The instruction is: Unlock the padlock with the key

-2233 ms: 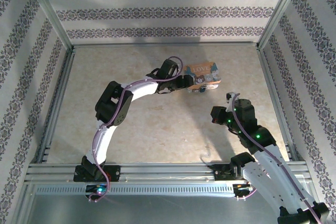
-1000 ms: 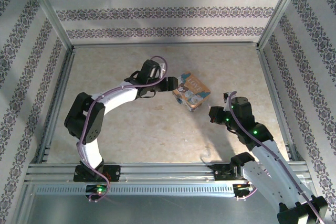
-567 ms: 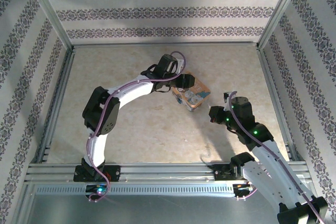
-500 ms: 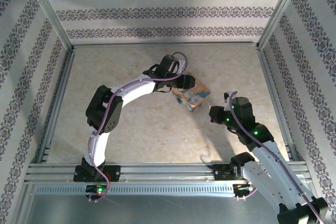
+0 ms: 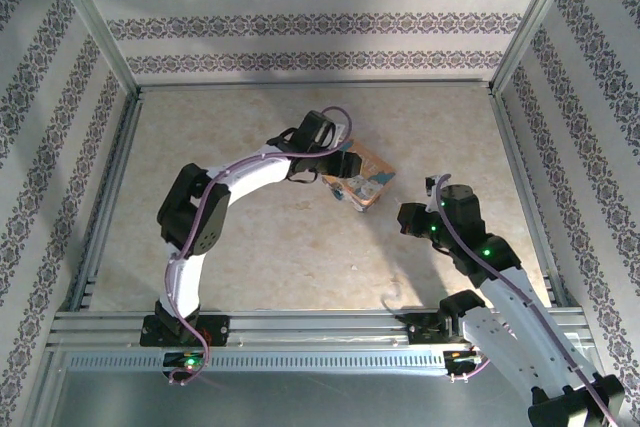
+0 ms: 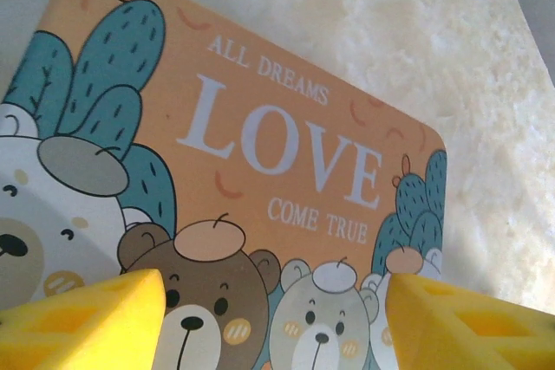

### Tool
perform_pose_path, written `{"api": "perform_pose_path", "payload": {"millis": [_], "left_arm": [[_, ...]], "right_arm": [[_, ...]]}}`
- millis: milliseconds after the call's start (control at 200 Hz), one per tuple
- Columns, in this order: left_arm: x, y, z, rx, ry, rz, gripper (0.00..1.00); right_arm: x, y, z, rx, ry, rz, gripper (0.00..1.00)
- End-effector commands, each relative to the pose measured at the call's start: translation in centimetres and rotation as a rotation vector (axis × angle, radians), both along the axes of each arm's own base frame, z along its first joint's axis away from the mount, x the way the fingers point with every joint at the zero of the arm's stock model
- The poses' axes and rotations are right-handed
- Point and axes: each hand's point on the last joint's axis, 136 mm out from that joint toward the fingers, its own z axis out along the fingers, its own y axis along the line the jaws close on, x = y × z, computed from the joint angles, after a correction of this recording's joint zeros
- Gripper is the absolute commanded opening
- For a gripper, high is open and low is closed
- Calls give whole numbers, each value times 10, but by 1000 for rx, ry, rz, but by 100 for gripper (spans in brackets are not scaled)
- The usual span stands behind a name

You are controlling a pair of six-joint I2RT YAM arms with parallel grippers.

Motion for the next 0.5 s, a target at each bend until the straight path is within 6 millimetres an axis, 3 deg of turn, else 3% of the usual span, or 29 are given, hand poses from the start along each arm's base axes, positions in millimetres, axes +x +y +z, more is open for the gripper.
{"api": "perform_pose_path", "payload": {"millis": [0, 280, 495], "left_arm": [[-12, 38, -26, 65, 78, 87, 69], [-31, 77, -25, 72, 90, 201, 69], [-45, 90, -4, 32, 62, 224, 69]], "right_arm": [[4, 4, 11, 28, -21, 16, 0], [7, 16, 5, 65, 10, 61, 0], [12, 33, 3, 119, 12, 124, 0]]}}
